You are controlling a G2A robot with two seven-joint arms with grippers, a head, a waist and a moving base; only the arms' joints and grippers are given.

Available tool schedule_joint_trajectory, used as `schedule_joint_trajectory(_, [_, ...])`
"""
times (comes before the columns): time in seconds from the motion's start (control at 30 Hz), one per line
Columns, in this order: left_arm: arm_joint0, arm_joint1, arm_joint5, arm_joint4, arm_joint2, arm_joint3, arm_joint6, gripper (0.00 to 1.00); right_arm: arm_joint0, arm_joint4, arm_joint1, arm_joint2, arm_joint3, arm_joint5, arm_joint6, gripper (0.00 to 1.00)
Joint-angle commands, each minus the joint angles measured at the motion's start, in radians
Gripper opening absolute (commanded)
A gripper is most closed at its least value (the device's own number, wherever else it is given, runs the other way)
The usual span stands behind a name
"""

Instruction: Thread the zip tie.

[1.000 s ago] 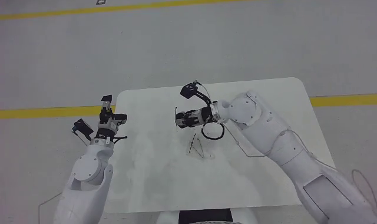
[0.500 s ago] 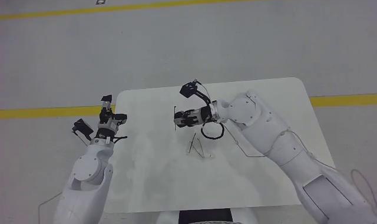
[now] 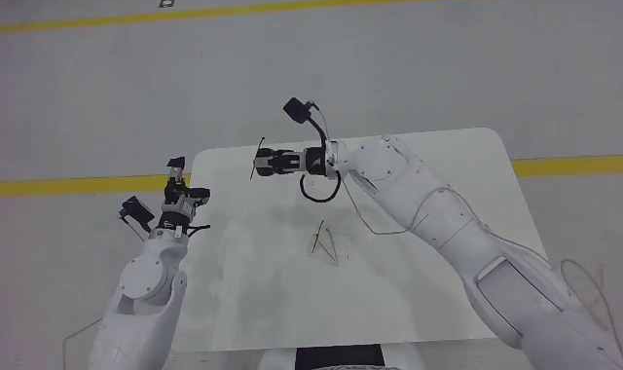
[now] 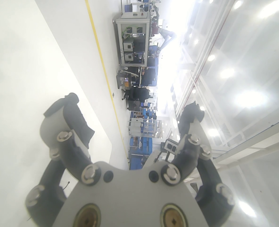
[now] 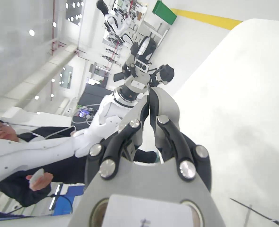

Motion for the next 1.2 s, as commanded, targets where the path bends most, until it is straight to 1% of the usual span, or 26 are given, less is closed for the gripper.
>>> schedule_joint_trajectory(0.0, [0.000, 0.000, 0.000, 0.000, 0.000, 0.000, 0.000, 1.00, 0.007, 0.040, -0.016, -0.006, 0.034, 0.000, -0.019, 0.00])
schedule_joint_trajectory(0.07, [0.000, 0.000, 0.000, 0.000, 0.000, 0.000, 0.000, 1.00, 0.010, 0.050, -0.026, -0.009, 0.058, 0.000, -0.032, 0.00])
schedule_joint_trajectory(0.9, [-0.001, 0.000, -0.002, 0.002, 0.000, 0.004, -0.003, 1.00, 0.010, 0.050, -0.026, -0.009, 0.058, 0.000, -0.032, 0.00])
schedule_joint_trajectory(0.97, [-0.007, 0.000, -0.009, -0.014, -0.008, 0.028, -0.037, 1.00, 0.010, 0.050, -0.026, -0.009, 0.058, 0.000, -0.032, 0.00])
schedule_joint_trajectory(1.03, [-0.012, 0.004, -0.025, -0.011, -0.025, 0.054, -0.104, 1.00, 0.010, 0.050, -0.026, -0.009, 0.058, 0.000, -0.032, 0.00])
schedule_joint_trajectory(1.07, [-0.013, 0.006, -0.035, -0.016, -0.034, 0.068, -0.139, 1.00, 0.010, 0.050, -0.026, -0.009, 0.058, 0.000, -0.032, 0.00])
schedule_joint_trajectory(1.1, [-0.016, 0.009, -0.048, -0.012, -0.046, 0.084, -0.191, 1.00, 0.010, 0.050, -0.026, -0.009, 0.058, 0.000, -0.032, 0.00])
schedule_joint_trajectory(1.17, [-0.020, 0.014, -0.083, -0.004, -0.060, 0.106, -0.279, 1.00, 0.010, 0.050, -0.026, -0.009, 0.058, 0.000, -0.032, 0.00])
